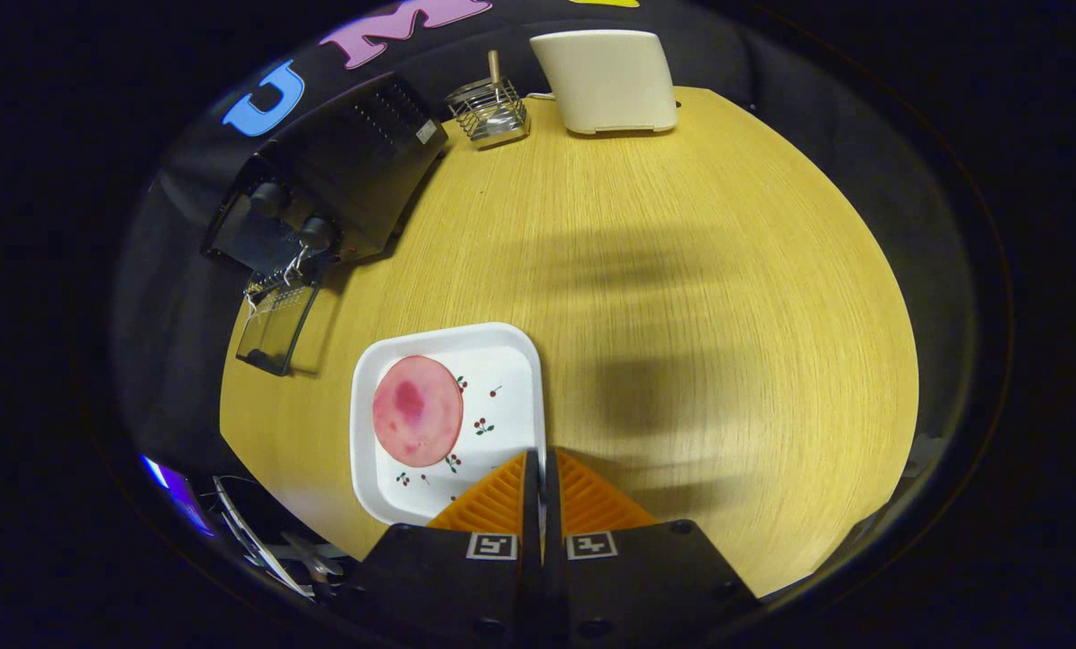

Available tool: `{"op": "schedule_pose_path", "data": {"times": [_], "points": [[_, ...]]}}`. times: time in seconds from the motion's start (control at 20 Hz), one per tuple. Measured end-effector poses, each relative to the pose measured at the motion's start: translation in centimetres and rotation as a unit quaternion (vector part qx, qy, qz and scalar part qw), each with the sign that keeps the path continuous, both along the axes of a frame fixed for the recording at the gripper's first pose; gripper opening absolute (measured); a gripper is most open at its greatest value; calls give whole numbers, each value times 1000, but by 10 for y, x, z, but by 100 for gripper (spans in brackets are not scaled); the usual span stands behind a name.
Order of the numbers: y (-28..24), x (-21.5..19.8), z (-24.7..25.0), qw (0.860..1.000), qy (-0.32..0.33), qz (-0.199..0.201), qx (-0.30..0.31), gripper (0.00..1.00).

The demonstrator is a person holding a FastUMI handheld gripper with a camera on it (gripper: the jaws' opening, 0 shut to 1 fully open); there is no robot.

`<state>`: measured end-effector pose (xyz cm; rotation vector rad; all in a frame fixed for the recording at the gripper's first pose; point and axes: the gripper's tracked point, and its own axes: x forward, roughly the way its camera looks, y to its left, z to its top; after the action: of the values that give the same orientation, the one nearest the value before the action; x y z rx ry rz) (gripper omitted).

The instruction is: Open the toaster oven, put the food inside, and close the toaster oven door.

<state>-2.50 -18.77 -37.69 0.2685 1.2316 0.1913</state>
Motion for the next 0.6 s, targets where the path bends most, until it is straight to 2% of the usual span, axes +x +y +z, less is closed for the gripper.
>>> {"op": "schedule_pose_path", "data": {"times": [0.2, 0.6], "points": [[2, -8, 2, 997, 26, -47, 50, 5], [30, -16, 27, 981, 38, -141, 131, 5]]}}
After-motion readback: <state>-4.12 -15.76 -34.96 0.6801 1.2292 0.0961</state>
